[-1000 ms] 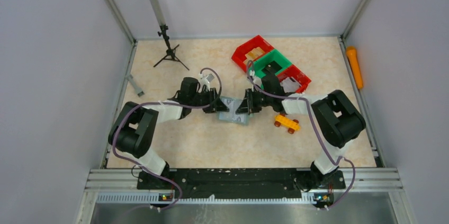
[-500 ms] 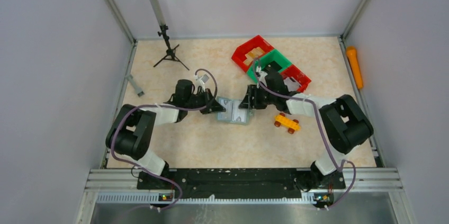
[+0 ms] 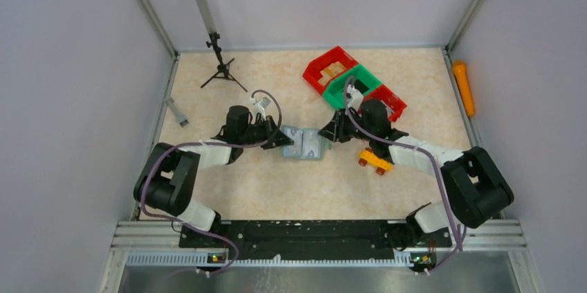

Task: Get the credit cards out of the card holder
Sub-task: Open the card holder at the center of the board, then remove the credit card from the card holder.

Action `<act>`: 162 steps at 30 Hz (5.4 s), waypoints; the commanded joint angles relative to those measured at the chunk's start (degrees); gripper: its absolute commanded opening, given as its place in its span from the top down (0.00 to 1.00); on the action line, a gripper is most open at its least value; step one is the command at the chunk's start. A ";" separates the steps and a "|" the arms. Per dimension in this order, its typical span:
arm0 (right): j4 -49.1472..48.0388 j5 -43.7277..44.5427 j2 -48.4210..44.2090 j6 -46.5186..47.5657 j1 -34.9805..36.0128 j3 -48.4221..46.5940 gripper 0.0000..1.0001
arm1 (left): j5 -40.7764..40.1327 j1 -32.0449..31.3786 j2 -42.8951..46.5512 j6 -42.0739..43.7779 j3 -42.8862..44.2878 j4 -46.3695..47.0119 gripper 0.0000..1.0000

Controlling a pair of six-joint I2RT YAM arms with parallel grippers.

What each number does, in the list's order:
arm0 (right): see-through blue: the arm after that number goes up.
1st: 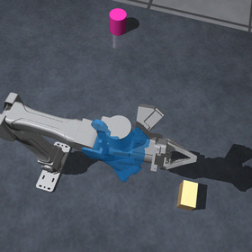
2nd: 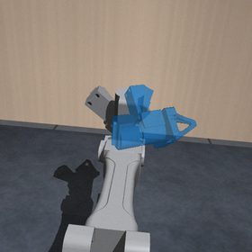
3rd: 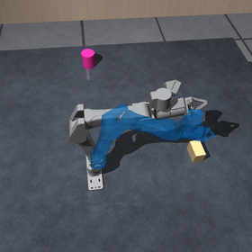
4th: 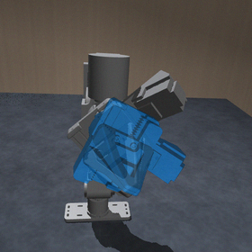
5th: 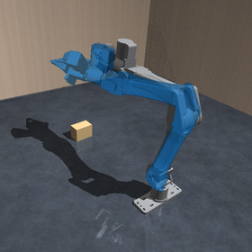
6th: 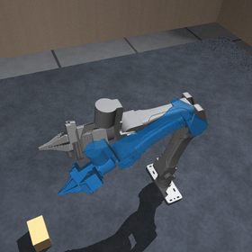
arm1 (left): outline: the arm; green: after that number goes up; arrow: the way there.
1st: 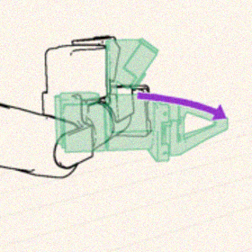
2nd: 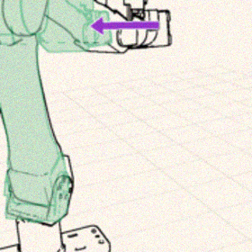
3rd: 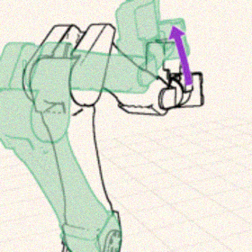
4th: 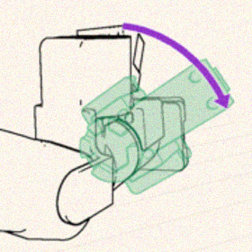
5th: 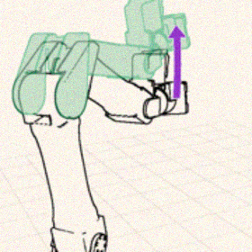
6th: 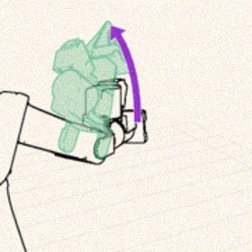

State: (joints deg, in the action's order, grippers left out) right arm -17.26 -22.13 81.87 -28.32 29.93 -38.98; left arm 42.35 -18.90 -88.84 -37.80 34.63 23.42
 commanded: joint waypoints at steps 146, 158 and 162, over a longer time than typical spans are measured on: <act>-64.20 -18.85 14.55 -25.93 -5.48 8.87 1.00 | -0.84 -2.04 11.29 -12.88 -8.43 37.66 1.00; -64.67 -20.06 14.74 -26.21 -5.36 8.21 0.98 | 1.63 -1.76 9.65 -14.31 -7.81 40.03 1.00; -63.76 -20.18 14.80 -25.92 -4.97 7.83 0.98 | 2.38 -1.84 8.79 -14.66 -7.39 40.44 1.00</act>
State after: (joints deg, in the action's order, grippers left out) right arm -79.02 -43.03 96.95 -55.99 24.88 -30.35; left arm 42.04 -20.56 -80.05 -51.37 26.76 57.93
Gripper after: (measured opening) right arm 0.022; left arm 0.091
